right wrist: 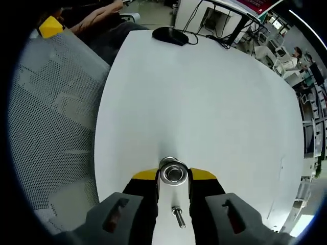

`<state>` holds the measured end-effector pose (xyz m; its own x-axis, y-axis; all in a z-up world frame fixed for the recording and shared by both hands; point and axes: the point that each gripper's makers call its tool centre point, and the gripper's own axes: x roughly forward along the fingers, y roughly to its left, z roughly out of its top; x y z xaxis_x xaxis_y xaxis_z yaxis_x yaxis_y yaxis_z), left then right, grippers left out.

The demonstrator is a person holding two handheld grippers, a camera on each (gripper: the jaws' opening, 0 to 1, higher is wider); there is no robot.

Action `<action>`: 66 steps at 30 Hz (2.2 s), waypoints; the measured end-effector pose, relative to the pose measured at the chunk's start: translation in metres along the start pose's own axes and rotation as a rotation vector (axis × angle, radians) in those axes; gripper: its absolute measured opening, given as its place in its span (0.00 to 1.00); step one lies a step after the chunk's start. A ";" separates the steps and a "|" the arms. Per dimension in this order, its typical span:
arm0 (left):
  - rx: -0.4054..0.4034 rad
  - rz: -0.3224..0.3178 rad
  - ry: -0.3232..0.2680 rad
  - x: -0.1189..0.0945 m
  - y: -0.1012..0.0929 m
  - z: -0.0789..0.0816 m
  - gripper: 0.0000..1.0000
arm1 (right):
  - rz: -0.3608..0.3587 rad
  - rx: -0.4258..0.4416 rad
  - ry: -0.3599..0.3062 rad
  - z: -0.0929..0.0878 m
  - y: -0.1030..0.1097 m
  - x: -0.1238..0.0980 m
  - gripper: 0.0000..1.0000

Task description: Place the washer onto the threaded stud by aligning its center hole with the stud, sliding it down to the base, and recovering from edge contact or off-axis alignment until the washer reaches the visible bottom stop.

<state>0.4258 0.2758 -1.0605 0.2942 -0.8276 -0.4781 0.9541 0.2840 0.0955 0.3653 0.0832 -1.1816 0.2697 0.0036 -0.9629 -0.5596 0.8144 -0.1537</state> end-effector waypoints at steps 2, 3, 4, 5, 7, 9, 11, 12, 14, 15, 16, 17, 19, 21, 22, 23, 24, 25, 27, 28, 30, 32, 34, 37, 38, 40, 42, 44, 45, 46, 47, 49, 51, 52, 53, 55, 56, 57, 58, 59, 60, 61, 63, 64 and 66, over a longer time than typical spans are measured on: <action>0.000 0.000 0.000 0.000 0.000 0.000 0.33 | 0.004 0.001 0.007 -0.001 0.000 0.004 0.22; 0.001 0.000 0.000 0.000 0.000 0.000 0.33 | 0.008 0.003 0.014 -0.003 0.000 0.006 0.22; 0.000 0.000 0.001 0.000 0.000 0.000 0.33 | 0.009 0.004 0.015 -0.003 -0.001 0.009 0.22; 0.000 0.001 0.002 0.000 0.000 0.000 0.33 | 0.013 0.011 0.020 -0.004 -0.001 0.012 0.22; -0.001 0.002 0.004 0.000 0.001 -0.001 0.33 | 0.019 0.013 0.019 -0.005 -0.001 0.020 0.22; -0.001 0.004 0.006 0.000 0.001 -0.001 0.33 | 0.025 0.032 0.032 -0.007 0.003 0.024 0.22; -0.003 0.006 0.005 0.000 0.001 -0.001 0.33 | 0.035 0.033 0.038 -0.009 0.007 0.027 0.22; -0.002 0.006 0.006 0.000 0.001 -0.001 0.33 | 0.037 0.036 0.044 -0.010 0.006 0.033 0.22; -0.003 0.006 0.008 0.000 0.001 -0.001 0.33 | 0.040 0.037 0.048 -0.011 0.007 0.038 0.22; -0.003 0.006 0.009 0.000 0.001 -0.002 0.33 | 0.040 0.040 0.050 -0.011 0.008 0.040 0.22; -0.003 0.006 0.009 0.000 0.001 -0.002 0.33 | 0.038 0.043 0.054 -0.012 0.008 0.041 0.22; -0.003 0.006 0.009 0.000 0.001 -0.001 0.33 | 0.040 0.044 0.051 -0.011 0.008 0.042 0.22; -0.004 0.007 0.007 0.000 0.002 -0.001 0.33 | 0.051 0.066 0.044 -0.010 0.009 0.042 0.22; -0.009 0.009 0.006 0.000 0.003 -0.001 0.33 | 0.061 0.102 0.016 -0.006 0.011 0.039 0.21; -0.008 0.009 0.006 0.000 0.003 -0.001 0.33 | 0.076 0.110 0.017 -0.006 0.008 0.044 0.19; -0.006 0.008 0.009 0.001 0.003 -0.001 0.33 | 0.097 0.111 0.022 -0.007 0.011 0.045 0.19; -0.005 0.007 0.012 0.001 0.003 -0.002 0.33 | 0.100 0.106 0.016 -0.007 0.015 0.041 0.19; -0.005 0.006 0.013 0.000 0.003 -0.002 0.33 | 0.086 0.110 0.004 -0.007 0.014 0.039 0.21; -0.006 0.006 0.013 0.000 0.003 -0.003 0.33 | 0.084 0.151 -0.028 -0.003 0.012 0.036 0.23; -0.006 0.005 0.014 0.000 0.002 -0.002 0.33 | 0.074 0.163 -0.042 -0.002 0.015 0.030 0.26; -0.003 0.003 0.016 0.000 0.002 -0.003 0.33 | 0.052 0.170 -0.066 -0.003 0.011 0.019 0.30; -0.003 0.002 0.015 0.000 0.002 -0.002 0.33 | 0.026 0.185 -0.112 0.000 0.011 0.004 0.32; -0.003 0.002 0.014 0.000 0.001 -0.003 0.33 | 0.023 0.219 -0.169 0.004 0.004 -0.009 0.32; -0.005 0.002 0.009 0.000 0.001 -0.002 0.33 | 0.029 0.277 -0.255 0.004 0.010 -0.034 0.33; -0.007 0.003 0.007 0.000 0.001 -0.002 0.33 | 0.027 0.302 -0.279 0.001 0.016 -0.046 0.33; -0.008 0.003 0.004 -0.001 0.002 -0.001 0.33 | 0.014 0.340 -0.333 -0.004 0.019 -0.067 0.34; -0.009 0.004 0.000 -0.001 0.001 -0.001 0.33 | -0.002 0.377 -0.376 -0.010 0.024 -0.084 0.36; -0.011 0.005 -0.002 -0.001 0.002 -0.001 0.33 | -0.017 0.424 -0.421 -0.019 0.028 -0.104 0.37; -0.013 0.005 -0.002 -0.001 0.002 -0.001 0.33 | -0.035 0.464 -0.439 -0.028 0.030 -0.115 0.37; -0.014 0.005 -0.002 -0.001 0.002 -0.001 0.33 | -0.058 0.488 -0.441 -0.035 0.029 -0.121 0.37; -0.016 0.006 -0.003 -0.001 0.002 -0.001 0.33 | -0.088 0.520 -0.457 -0.046 0.030 -0.131 0.37; -0.025 0.007 0.000 -0.002 0.002 -0.003 0.33 | -0.111 0.607 -0.509 -0.059 0.035 -0.147 0.37; -0.037 0.008 -0.004 -0.002 0.003 -0.003 0.33 | -0.117 0.665 -0.547 -0.070 0.040 -0.157 0.38; -0.037 0.007 -0.004 -0.002 0.003 -0.003 0.33 | -0.133 0.703 -0.566 -0.080 0.042 -0.163 0.39; -0.036 0.007 -0.004 -0.002 0.003 -0.003 0.33 | -0.150 0.719 -0.573 -0.087 0.044 -0.167 0.39; -0.033 0.004 0.001 -0.002 0.002 -0.003 0.33 | -0.199 0.749 -0.599 -0.100 0.049 -0.180 0.41; -0.032 0.003 0.000 -0.001 0.002 -0.003 0.33 | -0.226 0.783 -0.615 -0.108 0.053 -0.186 0.41; -0.032 0.002 -0.001 -0.002 0.002 -0.003 0.33 | -0.238 0.817 -0.631 -0.114 0.055 -0.190 0.43; -0.033 0.002 -0.001 -0.002 0.002 -0.003 0.33 | -0.245 0.866 -0.659 -0.123 0.058 -0.193 0.44; -0.034 0.003 -0.001 -0.002 0.001 -0.003 0.33 | -0.244 0.900 -0.673 -0.128 0.062 -0.196 0.45; -0.032 0.003 -0.001 -0.002 0.001 -0.003 0.33 | -0.246 0.926 -0.688 -0.131 0.067 -0.198 0.45; -0.032 0.003 0.000 -0.002 0.001 -0.002 0.33 | -0.255 0.955 -0.717 -0.134 0.072 -0.201 0.46; -0.030 0.002 0.003 -0.002 0.001 -0.002 0.33 | -0.253 0.978 -0.740 -0.137 0.082 -0.201 0.47; -0.031 0.002 0.004 -0.002 0.001 -0.003 0.33 | -0.252 0.981 -0.737 -0.140 0.086 -0.200 0.48; -0.031 0.002 0.005 -0.003 0.001 -0.003 0.32 | -0.270 0.957 -0.721 -0.142 0.098 -0.195 0.50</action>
<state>0.4254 0.2795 -1.0616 0.2961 -0.8245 -0.4823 0.9511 0.3010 0.0694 0.1464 0.0797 -1.0401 0.8296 -0.1583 -0.5355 0.2997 0.9353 0.1879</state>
